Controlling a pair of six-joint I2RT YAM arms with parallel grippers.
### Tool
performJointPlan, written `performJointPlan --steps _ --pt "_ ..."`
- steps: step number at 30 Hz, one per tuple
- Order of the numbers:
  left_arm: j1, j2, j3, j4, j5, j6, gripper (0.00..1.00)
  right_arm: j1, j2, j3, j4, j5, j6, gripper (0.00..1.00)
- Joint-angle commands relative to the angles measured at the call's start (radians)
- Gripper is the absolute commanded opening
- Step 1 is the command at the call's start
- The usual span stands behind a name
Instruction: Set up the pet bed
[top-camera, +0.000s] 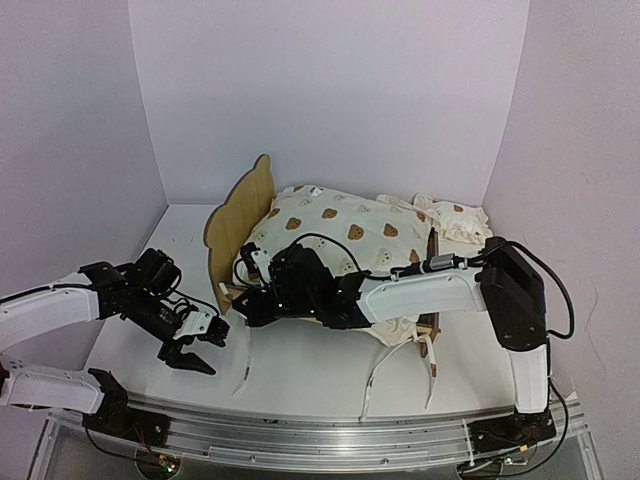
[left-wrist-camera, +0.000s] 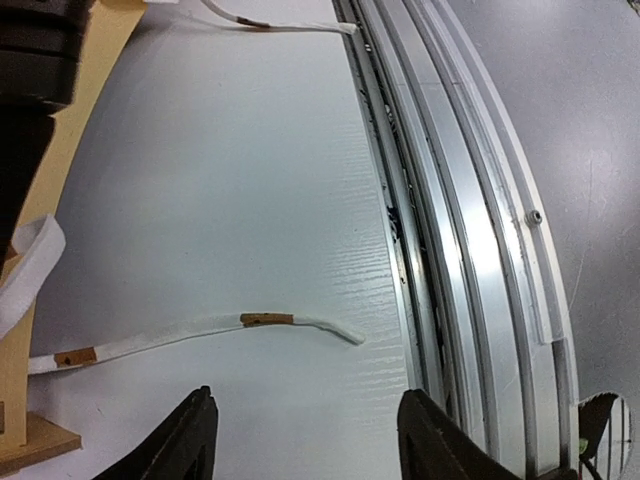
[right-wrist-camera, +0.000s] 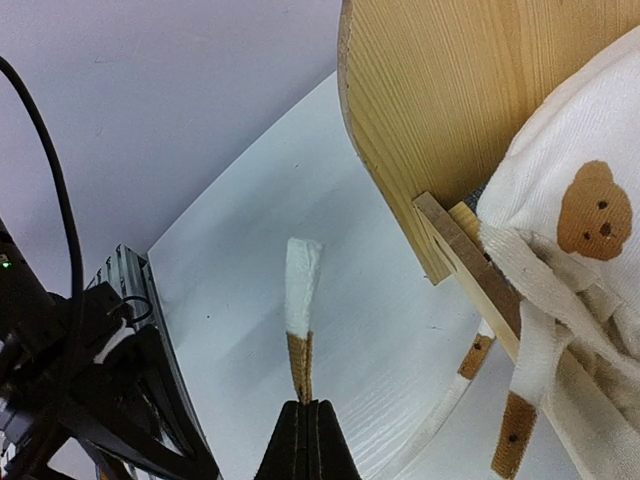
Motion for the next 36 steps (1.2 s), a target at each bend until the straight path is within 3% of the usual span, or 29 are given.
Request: performJointPlan --steps 1,7,11,20,27,36 --pt "-0.002 -0.092 0.040 0.022 0.044 -0.153 0.66 0.005 -0.014 -0.009 0.025 -0.003 -0.024 0.00" --pt "0.085 -0.215 0.067 0.074 0.009 -0.290 0.66 0.005 -0.027 -0.026 0.025 -0.046 -0.077 0.00" --pt "0.189 -0.169 0.097 0.086 0.088 -0.303 0.67 0.006 -0.033 -0.032 0.038 -0.105 -0.108 0.00" --pt "0.191 -0.025 0.109 0.182 0.096 -0.100 0.74 0.008 -0.041 -0.036 0.067 -0.194 -0.130 0.00" --pt "0.187 0.016 0.104 0.208 0.042 0.000 0.70 0.009 -0.054 -0.052 0.074 -0.218 -0.137 0.00" --pt "0.151 0.062 0.096 0.228 0.016 0.078 0.48 0.009 -0.064 -0.050 0.086 -0.233 -0.152 0.00"
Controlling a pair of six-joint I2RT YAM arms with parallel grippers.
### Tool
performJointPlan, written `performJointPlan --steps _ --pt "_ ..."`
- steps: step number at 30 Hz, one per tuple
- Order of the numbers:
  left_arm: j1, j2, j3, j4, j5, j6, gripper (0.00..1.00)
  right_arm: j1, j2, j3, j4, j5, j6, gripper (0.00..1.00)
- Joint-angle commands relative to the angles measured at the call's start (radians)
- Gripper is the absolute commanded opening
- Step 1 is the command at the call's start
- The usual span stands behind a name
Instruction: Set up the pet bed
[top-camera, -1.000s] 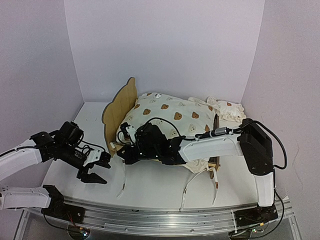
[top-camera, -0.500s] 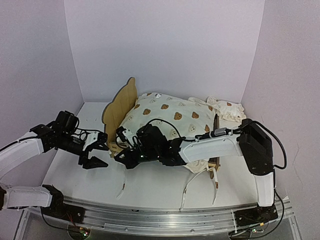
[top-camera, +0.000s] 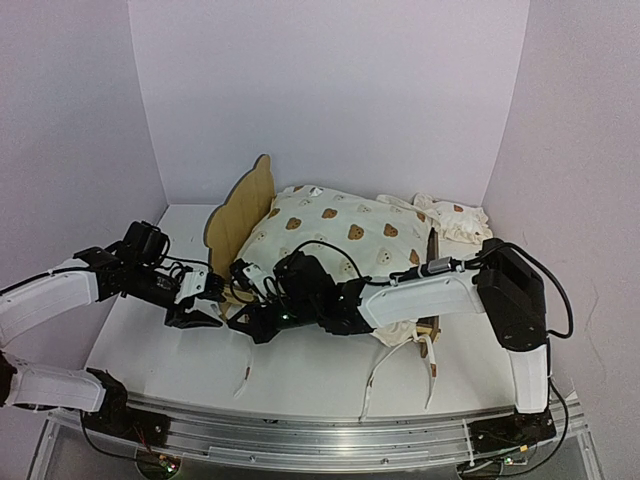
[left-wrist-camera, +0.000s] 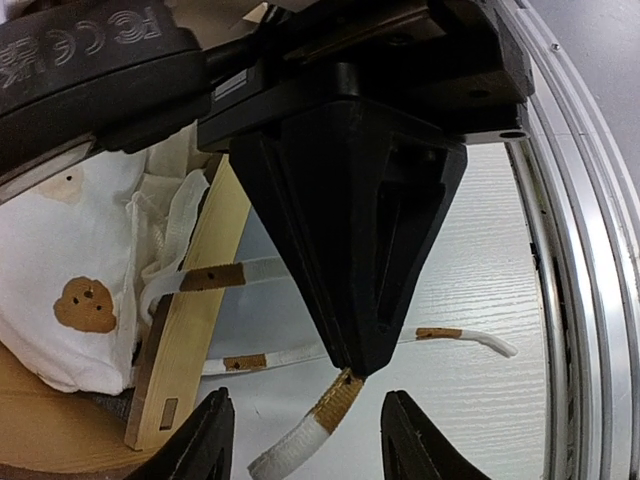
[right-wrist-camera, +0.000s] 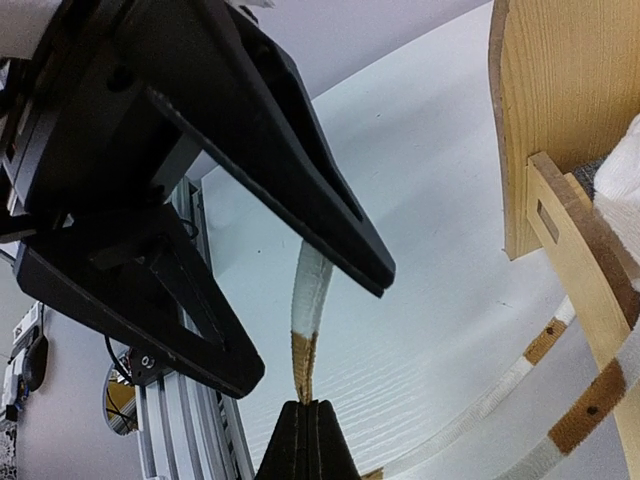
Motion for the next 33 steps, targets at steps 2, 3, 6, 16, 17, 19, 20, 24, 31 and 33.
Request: performJointPlan --steps 2,3,6,16,17,19,20,24,31,33 --pt "-0.015 0.024 0.014 0.035 -0.022 0.061 0.41 0.005 -0.067 -0.005 0.053 -0.026 -0.024 0.00" --pt "-0.015 0.023 0.010 0.036 -0.025 0.068 0.36 0.005 -0.069 -0.007 0.055 -0.026 -0.025 0.00" --pt "-0.015 0.021 -0.004 0.036 -0.039 0.088 0.16 0.004 -0.072 -0.009 0.059 -0.025 -0.023 0.00" --pt "0.006 0.024 -0.045 0.019 -0.212 -0.067 0.00 0.007 -0.130 -0.108 -0.049 0.106 -0.073 0.45" --pt "0.017 0.026 -0.065 0.018 -0.226 -0.079 0.00 0.012 -0.140 -0.126 -0.078 0.100 -0.129 0.51" --pt "0.020 0.028 -0.107 0.014 -0.227 -0.083 0.00 0.024 -0.144 -0.146 -0.119 0.031 -0.285 0.57" --pt "0.020 0.028 -0.118 0.013 -0.219 -0.085 0.00 0.028 -0.134 -0.138 -0.144 -0.025 -0.377 0.58" --pt "0.020 0.047 -0.150 0.053 -0.226 -0.096 0.00 0.034 -0.022 0.015 -0.318 -0.182 -0.685 0.60" --pt "0.020 0.061 -0.191 0.108 -0.257 -0.087 0.00 0.039 0.184 0.245 -0.507 -0.206 -0.923 0.61" --pt "0.020 0.062 -0.205 0.115 -0.263 -0.086 0.00 0.038 0.216 0.278 -0.546 -0.208 -0.973 0.61"
